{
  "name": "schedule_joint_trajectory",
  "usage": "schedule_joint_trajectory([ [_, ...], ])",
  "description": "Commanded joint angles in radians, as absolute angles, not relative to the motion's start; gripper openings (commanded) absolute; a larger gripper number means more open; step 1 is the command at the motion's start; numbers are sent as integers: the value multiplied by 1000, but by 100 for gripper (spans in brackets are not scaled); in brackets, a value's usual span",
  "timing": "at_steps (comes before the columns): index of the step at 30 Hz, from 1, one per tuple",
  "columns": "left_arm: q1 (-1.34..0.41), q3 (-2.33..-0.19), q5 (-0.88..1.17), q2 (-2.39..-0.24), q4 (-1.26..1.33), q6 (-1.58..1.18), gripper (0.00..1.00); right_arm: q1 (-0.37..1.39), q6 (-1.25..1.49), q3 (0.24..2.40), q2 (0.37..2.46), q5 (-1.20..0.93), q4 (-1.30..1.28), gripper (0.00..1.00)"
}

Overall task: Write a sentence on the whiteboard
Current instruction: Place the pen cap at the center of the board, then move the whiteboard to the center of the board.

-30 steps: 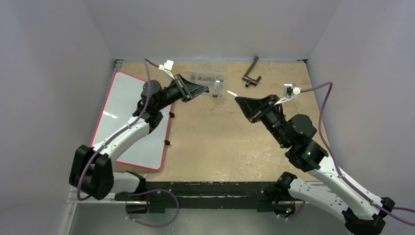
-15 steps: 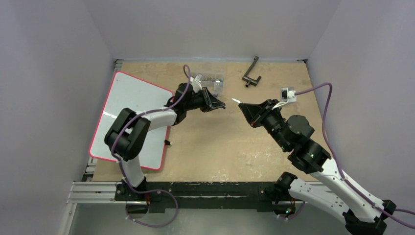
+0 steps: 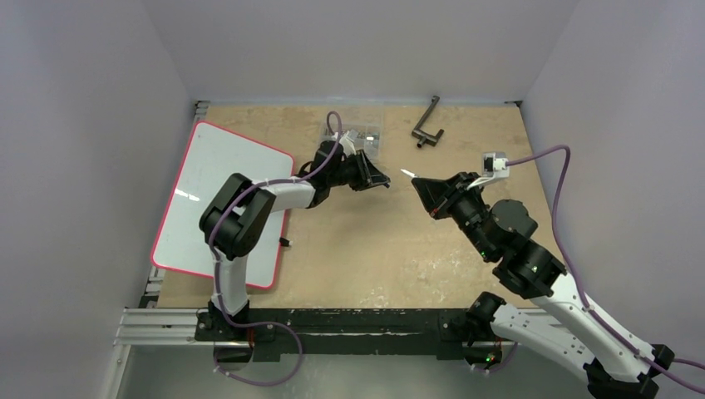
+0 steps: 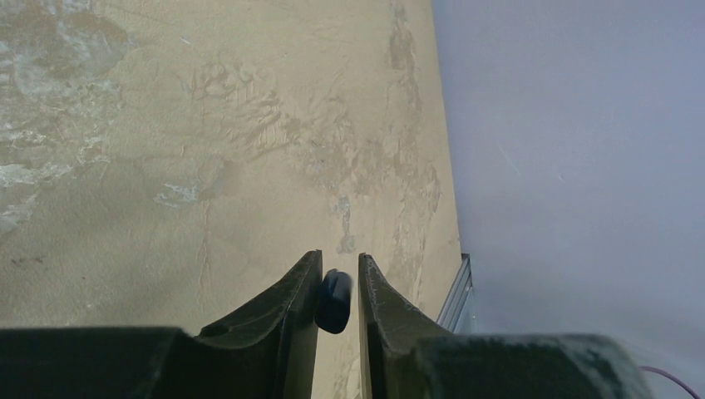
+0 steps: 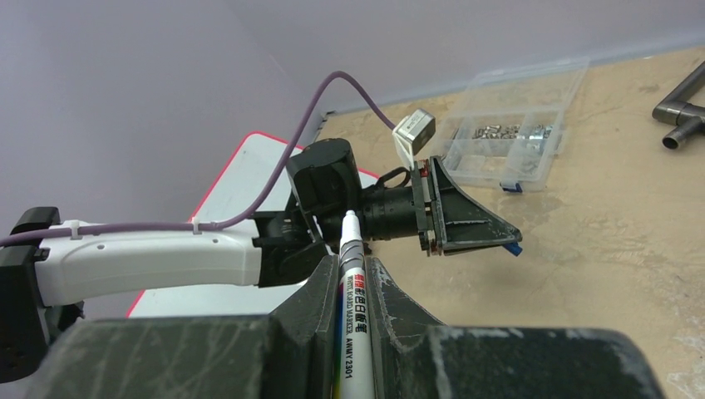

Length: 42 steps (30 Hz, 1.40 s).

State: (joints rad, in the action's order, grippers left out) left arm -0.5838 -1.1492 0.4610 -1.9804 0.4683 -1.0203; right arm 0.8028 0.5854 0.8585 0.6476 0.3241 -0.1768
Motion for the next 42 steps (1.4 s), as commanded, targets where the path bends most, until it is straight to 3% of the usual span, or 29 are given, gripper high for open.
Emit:
schedule_joint_trajectory([
  [1, -592, -1182, 423, -1983, 459, -966, 27, 800, 575, 852, 635, 348, -181, 0],
  [5, -592, -1164, 414, -1958, 454, -944, 49, 799, 579, 850, 634, 347, -185, 0],
  [10, -595, -1152, 408, -1900, 415, -904, 67, 800, 581, 851, 631, 347, -188, 0],
  [12, -595, -1152, 410, -1866, 378, -873, 82, 800, 582, 853, 630, 346, -191, 0],
  [14, -595, -1154, 416, -1817, 330, -839, 88, 799, 581, 853, 629, 348, -193, 0],
  [24, -524, -1209, 263, -1375, -243, -547, 89, 800, 572, 863, 622, 345, -206, 0],
  [33, -135, -1242, 293, -1074, -581, -480, 90, 799, 570, 850, 634, 293, -169, 0],
  [42, 245, -1293, 283, -1058, -753, -451, 89, 800, 586, 852, 658, 252, -157, 0],
])
